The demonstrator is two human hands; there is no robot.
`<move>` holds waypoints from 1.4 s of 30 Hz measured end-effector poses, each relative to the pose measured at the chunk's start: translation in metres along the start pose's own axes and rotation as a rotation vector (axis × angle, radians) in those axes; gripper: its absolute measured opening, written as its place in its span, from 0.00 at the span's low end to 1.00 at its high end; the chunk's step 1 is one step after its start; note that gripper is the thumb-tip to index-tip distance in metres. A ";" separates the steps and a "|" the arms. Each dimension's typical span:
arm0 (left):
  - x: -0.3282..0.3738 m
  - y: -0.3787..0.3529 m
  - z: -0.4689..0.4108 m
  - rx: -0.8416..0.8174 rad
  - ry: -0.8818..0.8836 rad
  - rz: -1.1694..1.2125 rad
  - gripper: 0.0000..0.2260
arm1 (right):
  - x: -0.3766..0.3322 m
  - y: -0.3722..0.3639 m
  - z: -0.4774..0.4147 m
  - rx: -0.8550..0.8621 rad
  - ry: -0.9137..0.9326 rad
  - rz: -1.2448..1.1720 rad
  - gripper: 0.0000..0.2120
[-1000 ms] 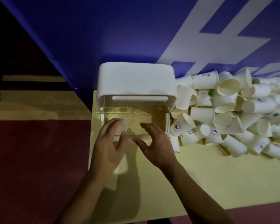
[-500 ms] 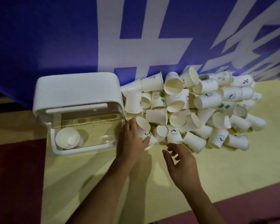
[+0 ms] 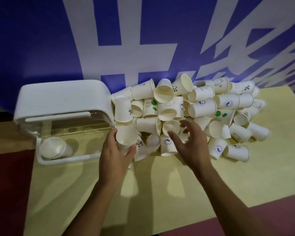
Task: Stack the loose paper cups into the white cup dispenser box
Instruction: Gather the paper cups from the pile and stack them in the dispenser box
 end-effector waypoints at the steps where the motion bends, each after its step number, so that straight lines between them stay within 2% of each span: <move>1: 0.003 0.006 0.003 0.018 -0.011 0.014 0.34 | -0.007 0.000 -0.019 0.023 0.025 0.018 0.26; 5: 0.010 0.022 0.009 0.044 -0.001 0.076 0.34 | -0.034 -0.022 -0.081 0.093 0.159 0.203 0.42; 8: 0.014 0.030 0.012 0.036 0.004 0.114 0.33 | -0.046 -0.041 -0.106 0.095 0.155 0.275 0.46; 16: 0.014 0.046 0.016 0.027 -0.038 0.156 0.33 | -0.042 -0.062 -0.119 0.082 0.142 0.364 0.39; 24: 0.000 0.063 0.016 0.014 -0.037 0.178 0.32 | -0.047 -0.048 -0.104 0.160 0.154 0.140 0.35; 28: -0.008 0.086 0.017 0.022 -0.041 0.188 0.32 | -0.065 -0.028 -0.070 0.112 0.154 0.066 0.37; 33: -0.030 0.128 0.024 0.055 -0.067 0.155 0.33 | -0.106 -0.022 -0.005 0.037 0.267 0.069 0.38; 42: -0.089 0.206 0.026 0.152 -0.010 0.144 0.33 | -0.172 -0.096 0.070 -0.174 0.289 -0.053 0.40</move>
Point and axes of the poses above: each hand's wrist, its own z-axis away from the middle knuckle, its own y-axis out of the back of the hand, x = y × z, the point moved 5 cm from there along -z, towards the middle knuckle, and after that the axes turned 1 degree about z, right-handed, at the moved point
